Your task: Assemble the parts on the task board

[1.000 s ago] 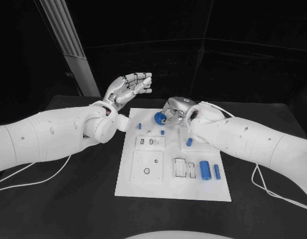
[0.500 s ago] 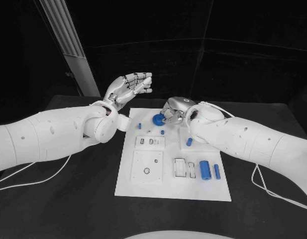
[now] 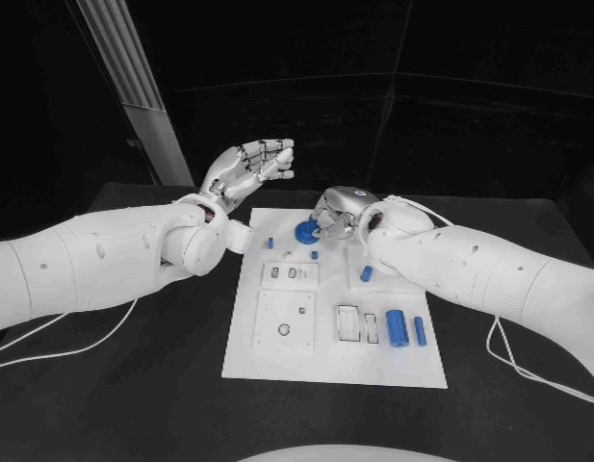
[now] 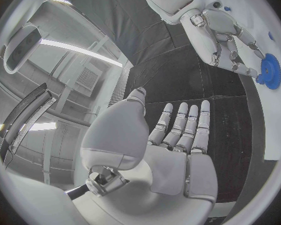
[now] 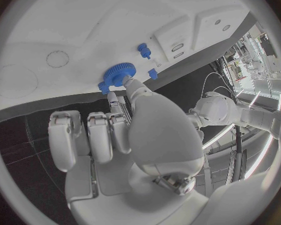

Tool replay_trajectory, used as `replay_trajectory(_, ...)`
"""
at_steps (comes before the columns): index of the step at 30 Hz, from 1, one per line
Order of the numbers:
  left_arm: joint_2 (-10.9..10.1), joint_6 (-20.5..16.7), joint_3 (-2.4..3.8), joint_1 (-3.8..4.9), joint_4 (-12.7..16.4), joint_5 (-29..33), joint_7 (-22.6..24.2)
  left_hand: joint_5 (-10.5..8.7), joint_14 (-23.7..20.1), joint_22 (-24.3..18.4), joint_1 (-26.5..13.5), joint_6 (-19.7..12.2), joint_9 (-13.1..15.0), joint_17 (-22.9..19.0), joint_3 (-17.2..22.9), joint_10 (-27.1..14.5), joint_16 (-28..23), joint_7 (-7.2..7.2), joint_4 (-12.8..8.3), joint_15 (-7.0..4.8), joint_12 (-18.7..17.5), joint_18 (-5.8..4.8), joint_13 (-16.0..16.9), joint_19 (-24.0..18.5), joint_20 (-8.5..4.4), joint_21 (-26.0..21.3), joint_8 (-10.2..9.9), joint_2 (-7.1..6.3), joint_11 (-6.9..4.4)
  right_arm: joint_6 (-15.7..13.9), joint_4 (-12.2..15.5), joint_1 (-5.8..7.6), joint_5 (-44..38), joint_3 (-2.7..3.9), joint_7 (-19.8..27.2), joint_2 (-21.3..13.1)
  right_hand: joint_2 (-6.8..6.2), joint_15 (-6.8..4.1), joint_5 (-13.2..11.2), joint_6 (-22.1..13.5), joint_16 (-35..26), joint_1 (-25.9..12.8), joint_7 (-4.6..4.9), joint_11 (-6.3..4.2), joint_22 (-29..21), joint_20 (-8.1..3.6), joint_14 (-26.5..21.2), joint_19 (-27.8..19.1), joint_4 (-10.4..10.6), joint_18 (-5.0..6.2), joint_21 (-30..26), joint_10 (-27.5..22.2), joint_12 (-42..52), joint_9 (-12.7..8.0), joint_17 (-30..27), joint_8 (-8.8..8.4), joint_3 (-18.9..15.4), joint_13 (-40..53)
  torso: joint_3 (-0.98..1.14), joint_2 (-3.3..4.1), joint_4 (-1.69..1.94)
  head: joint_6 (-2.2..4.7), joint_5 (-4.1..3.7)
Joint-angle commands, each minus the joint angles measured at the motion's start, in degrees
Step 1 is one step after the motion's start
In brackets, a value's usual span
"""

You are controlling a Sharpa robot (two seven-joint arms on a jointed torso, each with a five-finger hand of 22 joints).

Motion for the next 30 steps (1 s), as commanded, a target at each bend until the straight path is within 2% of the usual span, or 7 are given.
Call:
replay_trajectory(1,0.02,0.11,0.05,0.13,-0.02,-0.25,11.56,0.2,-0.24,-0.09,-0.1,-0.31,-0.02,0.09,-0.35,-0.23,-0.14,7.59,-0.02,-0.01,-0.14,0.28,0.03,-0.45,0.0,-0.13,0.25,0.47,0.09,-2.62,0.55,0.12,-0.31,0.03,1.72,-0.37,-0.09,0.23,-0.35,0.08,0.14,-0.65,0.0,0.31,15.09,0.25,5.97,5.84,0.06,-0.43,0.18,6.07,0.15,0.19,15.09,0.28,-0.35,15.08,0.01,0.0,0.03,0.0,0.05)
replay_trajectory(6,0.04,0.17,0.05,0.13,-0.12,-0.25,11.56,0.22,-0.24,-0.09,-0.06,-0.37,-0.02,0.09,-0.35,-0.23,-0.13,7.59,-0.02,-0.01,-0.13,0.28,0.03,-0.47,0.0,-0.13,0.26,0.51,0.09,-6.66,1.8,0.11,0.43,0.03,4.1,-1.24,0.47,0.11,-0.56,2.44,0.14,-0.97,-0.28,0.1,15.09,0.17,5.97,5.84,0.28,-0.43,0.18,6.07,0.15,0.73,15.09,1.39,-0.46,15.08,0.05,-0.05,-0.01,-0.05,0.16)
replay_trajectory(9,0.05,0.18,0.05,0.13,-0.27,-0.25,11.57,0.22,-0.24,-0.09,-0.06,-0.37,-0.02,0.09,-0.35,-0.23,-0.13,7.59,-0.02,-0.01,-0.13,0.28,0.03,-0.47,0.0,-0.13,0.26,0.51,0.09,-9.59,2.57,0.11,0.93,0.03,5.9,-1.81,1.32,-0.4,-0.19,5.29,0.14,-0.69,-1.22,-0.69,15.09,-0.22,5.97,5.84,0.2,-0.43,0.18,6.07,0.15,1.23,15.09,2.46,-0.03,15.08,0.04,-0.05,-0.03,-0.12,0.15)
replay_trajectory(16,0.17,0.26,0.05,0.12,-0.45,-0.25,11.59,0.22,-0.24,-0.09,-0.06,-0.37,-0.02,0.09,-0.35,-0.23,-0.13,7.59,-0.02,-0.01,-0.13,0.28,0.03,-0.47,0.0,-0.13,0.26,0.51,0.09,-13.32,4.01,0.12,2.37,0.03,7.97,-3.11,2.12,-0.95,0.14,7.13,0.14,-0.83,-1.75,-1.23,15.09,-0.72,5.97,5.84,0.38,-0.43,0.18,6.07,0.15,1.44,15.09,2.86,0.27,15.08,0.03,-0.03,0.05,-0.02,0.08)
replay_trajectory(21,0.15,0.21,0.05,0.12,-0.59,-0.25,11.57,0.25,-0.25,-0.09,0.0,-0.35,-0.02,0.09,-0.36,-0.24,-0.12,7.59,-0.02,-0.01,-0.13,0.28,0.03,-0.49,0.0,-0.13,0.33,0.56,0.09,-14.82,7.88,0.22,5.66,0.04,8.18,-6.26,2.25,-1.08,0.26,7.31,0.14,-1.34,-1.59,-1.18,15.09,-0.9,5.97,5.84,0.74,-0.43,0.18,6.07,0.15,1.36,15.09,2.64,0.15,15.08,-0.08,-0.2,-0.14,-0.01,0.14)
replay_trajectory(23,0.15,0.16,0.05,0.12,-0.7,-0.25,11.55,0.25,-0.25,-0.09,0.0,-0.35,-0.02,0.09,-0.36,-0.24,-0.12,7.59,-0.02,-0.01,-0.13,0.28,0.03,-0.49,0.0,-0.13,0.33,0.56,0.09,-15.12,10.4,0.47,8.27,0.04,8.47,-8.4,1.98,-1.13,0.26,6.88,0.14,-1.65,-1.62,-1.21,15.09,-0.98,5.97,5.84,0.87,-0.43,0.18,6.07,0.15,1.19,15.09,2.19,-0.08,15.08,-0.14,-0.28,-0.21,-0.05,0.12)
replay_trajectory(30,0.41,0.19,0.05,0.09,-1.27,-0.25,11.54,0.26,-0.24,-0.09,0.03,-0.34,-0.01,0.09,-0.37,-0.24,-0.11,7.6,-0.02,-0.01,-0.13,0.28,0.03,-0.5,0.0,-0.12,0.37,0.59,0.1,-14.51,17.79,1.77,16.07,0.04,9.49,-16.1,0.33,-0.89,0.15,3.55,0.14,-4.04,-1.04,-0.79,15.09,-0.92,5.97,5.84,1.87,-0.43,0.18,6.07,0.15,0.34,15.09,-0.01,-1.91,15.08,-0.28,-0.79,-0.86,-0.21,-0.3)
